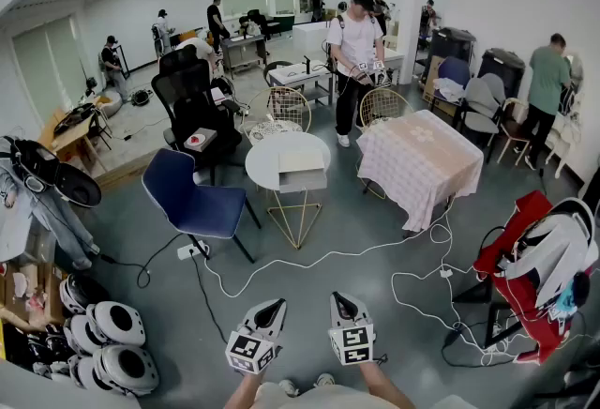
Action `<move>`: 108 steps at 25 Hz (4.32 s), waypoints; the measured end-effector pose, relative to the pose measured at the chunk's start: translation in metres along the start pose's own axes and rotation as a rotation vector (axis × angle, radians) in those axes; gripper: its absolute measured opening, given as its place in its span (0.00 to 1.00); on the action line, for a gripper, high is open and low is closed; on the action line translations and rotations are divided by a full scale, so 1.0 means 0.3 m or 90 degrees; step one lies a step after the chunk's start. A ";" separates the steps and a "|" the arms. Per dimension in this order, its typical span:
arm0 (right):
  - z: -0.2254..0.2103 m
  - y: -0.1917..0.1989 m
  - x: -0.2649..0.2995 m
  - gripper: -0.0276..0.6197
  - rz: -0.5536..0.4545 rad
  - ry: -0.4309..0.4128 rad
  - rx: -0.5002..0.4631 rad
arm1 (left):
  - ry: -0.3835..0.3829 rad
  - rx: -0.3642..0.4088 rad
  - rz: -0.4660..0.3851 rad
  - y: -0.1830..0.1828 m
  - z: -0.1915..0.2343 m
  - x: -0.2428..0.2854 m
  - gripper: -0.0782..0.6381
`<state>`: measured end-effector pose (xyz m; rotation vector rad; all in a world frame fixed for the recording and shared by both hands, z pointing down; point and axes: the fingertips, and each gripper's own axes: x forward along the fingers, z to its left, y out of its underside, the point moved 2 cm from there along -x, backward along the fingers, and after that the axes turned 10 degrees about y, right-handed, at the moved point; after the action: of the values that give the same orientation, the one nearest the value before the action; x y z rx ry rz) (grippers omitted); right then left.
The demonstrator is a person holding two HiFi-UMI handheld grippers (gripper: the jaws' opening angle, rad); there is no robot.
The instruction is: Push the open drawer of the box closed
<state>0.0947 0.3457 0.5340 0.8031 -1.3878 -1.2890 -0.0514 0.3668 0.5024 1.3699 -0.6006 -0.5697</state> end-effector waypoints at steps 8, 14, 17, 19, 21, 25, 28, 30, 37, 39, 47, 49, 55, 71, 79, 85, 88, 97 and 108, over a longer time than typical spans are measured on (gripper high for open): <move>-0.002 -0.010 0.039 0.07 0.005 -0.005 -0.001 | -0.013 -0.006 0.002 0.006 0.041 -0.004 0.13; -0.040 -0.031 0.047 0.07 -0.007 -0.018 0.006 | -0.011 -0.009 -0.003 0.006 0.029 0.035 0.13; -0.064 -0.023 0.048 0.07 -0.010 -0.032 0.013 | -0.007 -0.003 0.004 0.006 0.011 0.066 0.13; -0.080 -0.007 0.049 0.07 -0.008 -0.035 0.013 | -0.007 0.003 0.008 0.008 0.006 0.082 0.13; -0.104 0.002 0.056 0.07 -0.005 -0.030 0.008 | -0.011 0.004 0.009 0.006 0.010 0.098 0.13; -0.146 0.021 0.054 0.07 -0.001 -0.031 0.011 | -0.022 -0.006 0.007 0.022 0.008 0.127 0.13; -0.176 0.046 0.065 0.07 0.005 -0.029 0.012 | -0.021 -0.011 0.010 0.043 -0.004 0.162 0.13; -0.189 0.053 0.074 0.07 0.007 -0.029 0.017 | -0.021 -0.013 0.015 0.051 -0.012 0.176 0.13; -0.223 0.046 0.123 0.07 -0.002 -0.029 0.025 | -0.016 -0.010 0.022 0.068 0.005 0.232 0.13; -0.234 0.052 0.145 0.07 -0.002 -0.028 0.024 | -0.018 -0.008 0.020 0.071 0.023 0.251 0.13; -0.226 0.056 0.292 0.07 0.007 -0.028 0.010 | -0.026 -0.017 0.014 0.094 0.173 0.313 0.13; -0.227 0.052 0.339 0.07 0.010 -0.027 0.009 | -0.023 -0.021 0.014 0.099 0.218 0.342 0.13; -0.231 0.016 0.487 0.07 0.021 -0.019 0.001 | -0.001 -0.026 0.022 0.091 0.358 0.439 0.13; -0.176 -0.186 1.083 0.07 0.054 -0.013 -0.010 | 0.042 -0.038 0.026 -0.047 0.924 0.724 0.13; -0.122 -0.283 1.373 0.07 0.056 -0.010 -0.008 | 0.049 -0.037 0.023 -0.107 1.212 0.822 0.13; -0.114 -0.293 1.465 0.07 0.061 0.005 0.001 | 0.057 -0.043 0.035 -0.094 1.309 0.860 0.13; -0.128 -0.280 1.472 0.07 0.071 0.016 0.003 | 0.057 -0.031 0.050 -0.083 1.319 0.882 0.13; -0.187 -0.253 1.502 0.07 0.076 0.025 0.024 | 0.075 -0.045 0.073 -0.032 1.290 0.958 0.13; -0.304 -0.331 1.741 0.07 0.052 -0.037 0.015 | 0.017 -0.035 0.062 -0.096 1.406 1.167 0.13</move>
<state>0.0379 -0.1905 0.5521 0.7217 -1.4697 -1.2445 -0.0890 -0.1797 0.5377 1.2876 -0.6216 -0.4856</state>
